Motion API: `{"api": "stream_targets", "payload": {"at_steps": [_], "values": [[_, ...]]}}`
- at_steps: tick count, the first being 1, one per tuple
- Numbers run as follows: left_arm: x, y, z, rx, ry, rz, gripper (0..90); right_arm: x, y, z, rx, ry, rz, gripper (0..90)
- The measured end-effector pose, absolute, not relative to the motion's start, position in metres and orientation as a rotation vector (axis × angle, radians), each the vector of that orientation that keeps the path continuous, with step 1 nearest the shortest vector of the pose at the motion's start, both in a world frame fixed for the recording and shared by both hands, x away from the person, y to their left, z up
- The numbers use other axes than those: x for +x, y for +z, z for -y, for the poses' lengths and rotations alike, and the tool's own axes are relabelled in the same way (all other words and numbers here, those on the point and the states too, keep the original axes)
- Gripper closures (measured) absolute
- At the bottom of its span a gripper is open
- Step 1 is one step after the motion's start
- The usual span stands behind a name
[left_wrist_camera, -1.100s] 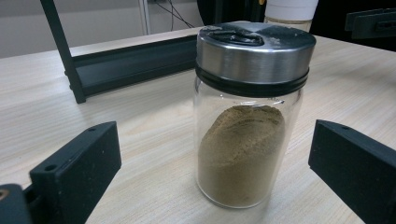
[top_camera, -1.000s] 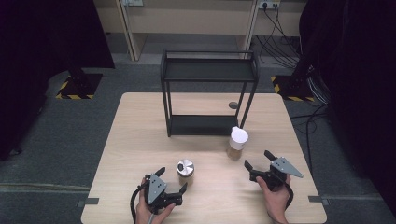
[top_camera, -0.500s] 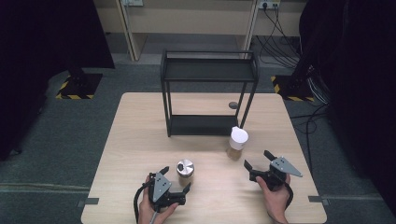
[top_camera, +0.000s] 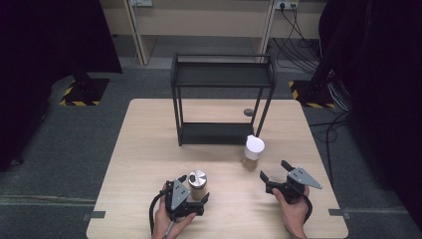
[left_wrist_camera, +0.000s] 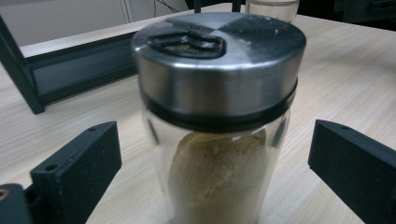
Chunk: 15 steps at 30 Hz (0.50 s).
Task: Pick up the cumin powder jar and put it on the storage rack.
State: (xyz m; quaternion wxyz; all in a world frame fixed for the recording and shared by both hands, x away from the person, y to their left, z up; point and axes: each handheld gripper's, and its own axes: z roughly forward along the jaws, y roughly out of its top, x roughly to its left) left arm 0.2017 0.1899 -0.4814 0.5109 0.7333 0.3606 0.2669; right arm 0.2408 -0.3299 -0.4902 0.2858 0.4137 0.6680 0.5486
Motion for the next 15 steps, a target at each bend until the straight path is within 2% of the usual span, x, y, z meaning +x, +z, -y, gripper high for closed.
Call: {"api": "stream_targets", "payload": {"at_steps": [9,15], "values": [[0.2097,-0.4803,-0.1843,1.755,0.624,-0.901,7.0,0.2409,-0.4901,0.3298,1.102,1.465,-1.789,2.0],[0.2097,-0.48,-0.1819,1.749,0.634,-0.919,17.4,0.2415,-0.4899,0.3304,1.106,1.468,-1.79,2.0]]}}
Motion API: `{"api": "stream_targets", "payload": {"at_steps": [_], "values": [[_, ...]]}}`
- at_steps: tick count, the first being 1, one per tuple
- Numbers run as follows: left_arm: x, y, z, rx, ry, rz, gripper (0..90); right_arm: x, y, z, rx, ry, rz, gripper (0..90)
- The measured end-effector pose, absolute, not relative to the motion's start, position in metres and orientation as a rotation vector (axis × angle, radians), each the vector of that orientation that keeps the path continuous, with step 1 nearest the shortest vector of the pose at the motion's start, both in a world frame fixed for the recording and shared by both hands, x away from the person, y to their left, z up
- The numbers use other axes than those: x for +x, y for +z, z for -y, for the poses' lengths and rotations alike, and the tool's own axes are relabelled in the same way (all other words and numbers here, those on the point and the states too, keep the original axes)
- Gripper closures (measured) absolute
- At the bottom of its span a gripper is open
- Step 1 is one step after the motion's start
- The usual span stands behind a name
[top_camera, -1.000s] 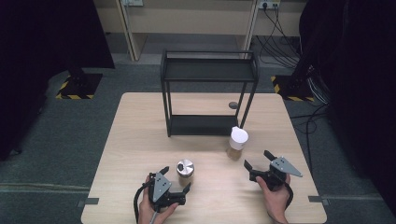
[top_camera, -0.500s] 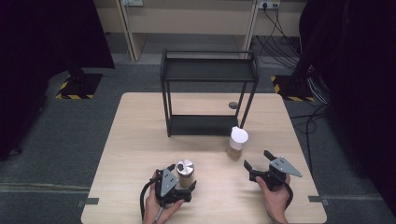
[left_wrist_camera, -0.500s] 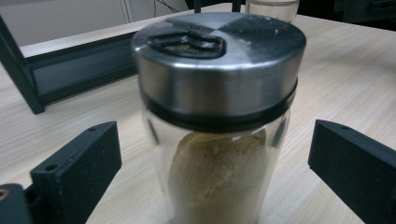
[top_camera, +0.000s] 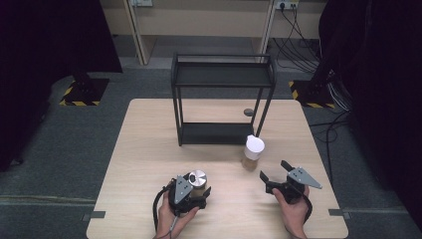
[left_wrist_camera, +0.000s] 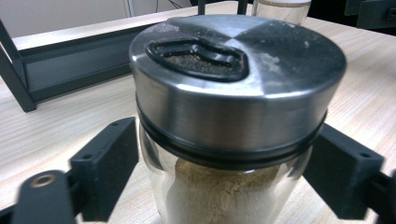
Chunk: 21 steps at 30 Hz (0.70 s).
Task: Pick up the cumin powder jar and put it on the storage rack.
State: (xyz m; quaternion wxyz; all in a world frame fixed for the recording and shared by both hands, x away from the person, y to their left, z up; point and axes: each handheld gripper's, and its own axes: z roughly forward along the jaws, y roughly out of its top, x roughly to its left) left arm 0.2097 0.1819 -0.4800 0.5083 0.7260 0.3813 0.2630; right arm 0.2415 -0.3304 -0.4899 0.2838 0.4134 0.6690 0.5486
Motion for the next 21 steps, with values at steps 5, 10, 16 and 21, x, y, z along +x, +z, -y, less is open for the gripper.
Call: {"api": "stream_targets", "payload": {"at_steps": [5,10,16,21], "values": [[0.2084,-0.4801,-0.1798,1.759,0.648,-0.903,30.6,0.2414,-0.4896,0.3298,1.102,1.464,-1.793,2.0],[0.2084,-0.4807,-0.1812,1.752,0.641,-0.904,31.0,0.2418,-0.4893,0.3299,1.106,1.464,-1.794,2.0],[0.2076,-0.481,-0.1809,1.754,0.648,-0.897,31.1,0.2417,-0.4894,0.33,1.106,1.465,-1.793,2.0],[0.2064,-0.4823,-0.1814,1.744,0.651,-0.897,31.1,0.2414,-0.4894,0.3296,1.103,1.463,-1.794,2.0]]}}
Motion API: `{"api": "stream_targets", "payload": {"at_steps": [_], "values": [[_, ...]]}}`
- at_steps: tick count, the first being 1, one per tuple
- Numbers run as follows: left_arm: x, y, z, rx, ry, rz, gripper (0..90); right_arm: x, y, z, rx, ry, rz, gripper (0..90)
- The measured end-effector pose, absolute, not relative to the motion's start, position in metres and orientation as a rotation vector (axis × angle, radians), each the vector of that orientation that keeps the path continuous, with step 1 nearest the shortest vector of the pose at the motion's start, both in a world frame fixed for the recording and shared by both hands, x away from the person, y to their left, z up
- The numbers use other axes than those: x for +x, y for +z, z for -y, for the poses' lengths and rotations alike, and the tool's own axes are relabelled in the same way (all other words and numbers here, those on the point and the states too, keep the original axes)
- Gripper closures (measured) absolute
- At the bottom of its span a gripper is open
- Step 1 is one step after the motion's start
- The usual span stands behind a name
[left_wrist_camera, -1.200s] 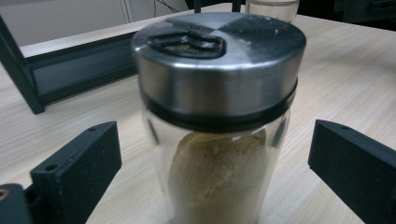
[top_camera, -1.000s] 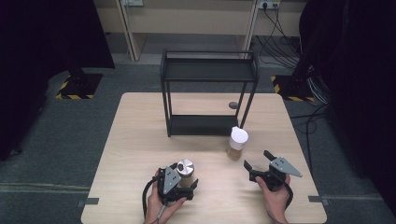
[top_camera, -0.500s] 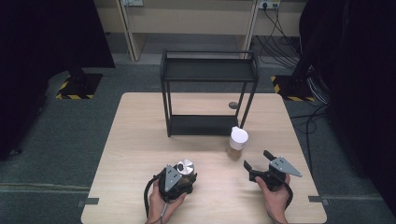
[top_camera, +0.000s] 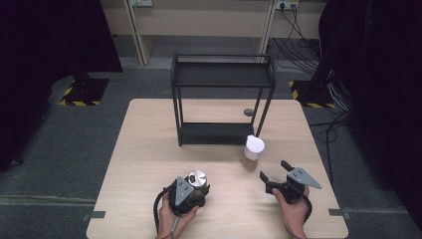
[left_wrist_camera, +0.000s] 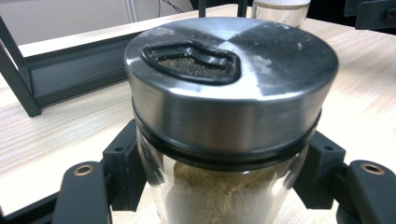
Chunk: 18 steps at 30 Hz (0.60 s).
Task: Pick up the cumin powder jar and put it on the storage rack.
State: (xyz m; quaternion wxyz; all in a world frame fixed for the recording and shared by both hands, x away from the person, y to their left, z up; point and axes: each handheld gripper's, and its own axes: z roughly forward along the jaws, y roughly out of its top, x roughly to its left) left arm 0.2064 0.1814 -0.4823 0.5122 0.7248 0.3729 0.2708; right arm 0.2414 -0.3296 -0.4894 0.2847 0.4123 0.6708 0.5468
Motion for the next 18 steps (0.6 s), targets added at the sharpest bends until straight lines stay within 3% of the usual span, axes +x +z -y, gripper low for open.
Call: {"api": "stream_targets", "payload": {"at_steps": [6,18], "values": [[0.205,-0.483,-0.182,1.729,0.65,-0.905,31.1,0.241,-0.49,0.329,1.102,1.463,-1.793,2.0],[0.192,-0.468,-0.174,1.587,0.829,-0.863,31.2,0.241,-0.489,0.33,1.11,1.468,-1.793,2.1]]}}
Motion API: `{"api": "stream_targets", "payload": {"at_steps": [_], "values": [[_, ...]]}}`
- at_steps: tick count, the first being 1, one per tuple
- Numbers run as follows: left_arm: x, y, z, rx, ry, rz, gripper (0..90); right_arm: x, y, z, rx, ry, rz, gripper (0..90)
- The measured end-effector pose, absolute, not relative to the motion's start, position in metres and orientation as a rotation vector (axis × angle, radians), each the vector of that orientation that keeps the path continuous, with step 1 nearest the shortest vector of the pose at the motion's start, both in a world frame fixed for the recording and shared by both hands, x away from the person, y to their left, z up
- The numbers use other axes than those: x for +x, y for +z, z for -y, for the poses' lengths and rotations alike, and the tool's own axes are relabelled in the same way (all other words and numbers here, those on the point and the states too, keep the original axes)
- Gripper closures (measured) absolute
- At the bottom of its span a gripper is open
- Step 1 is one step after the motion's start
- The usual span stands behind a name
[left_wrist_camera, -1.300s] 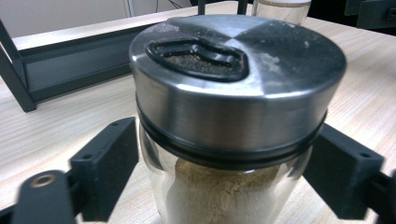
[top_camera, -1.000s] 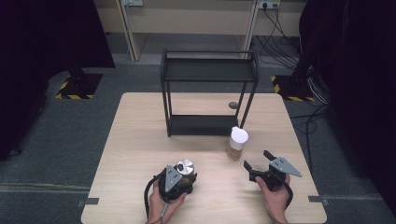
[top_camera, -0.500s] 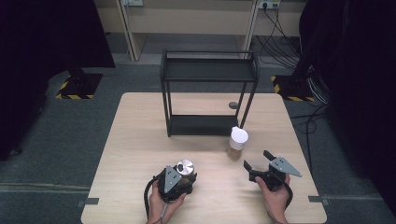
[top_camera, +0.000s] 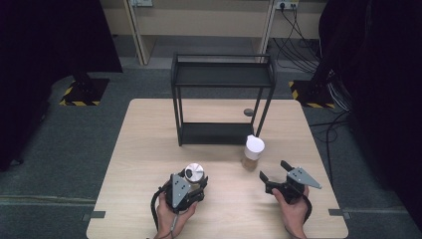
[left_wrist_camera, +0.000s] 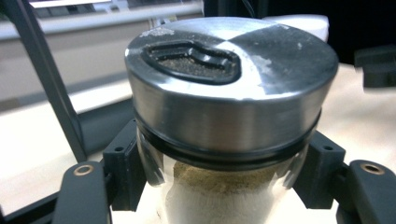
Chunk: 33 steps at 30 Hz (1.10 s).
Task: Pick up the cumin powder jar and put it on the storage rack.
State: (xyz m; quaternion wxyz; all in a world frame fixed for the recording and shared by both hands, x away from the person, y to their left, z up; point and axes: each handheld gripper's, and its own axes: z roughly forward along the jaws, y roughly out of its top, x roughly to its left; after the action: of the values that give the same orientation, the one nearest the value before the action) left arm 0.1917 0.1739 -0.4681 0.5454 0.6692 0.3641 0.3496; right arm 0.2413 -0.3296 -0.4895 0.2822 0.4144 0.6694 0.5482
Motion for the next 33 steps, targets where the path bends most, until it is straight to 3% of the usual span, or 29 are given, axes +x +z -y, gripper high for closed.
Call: {"api": "stream_targets", "payload": {"at_steps": [15,33], "values": [[0.204,-0.453,-0.168,1.506,0.872,-0.886,31.1,0.241,-0.49,0.33,1.112,1.47,-1.79,2.2],[0.239,-0.402,-0.157,1.486,0.953,-0.867,31.1,0.241,-0.49,0.33,1.113,1.472,-1.79,2.2]]}}
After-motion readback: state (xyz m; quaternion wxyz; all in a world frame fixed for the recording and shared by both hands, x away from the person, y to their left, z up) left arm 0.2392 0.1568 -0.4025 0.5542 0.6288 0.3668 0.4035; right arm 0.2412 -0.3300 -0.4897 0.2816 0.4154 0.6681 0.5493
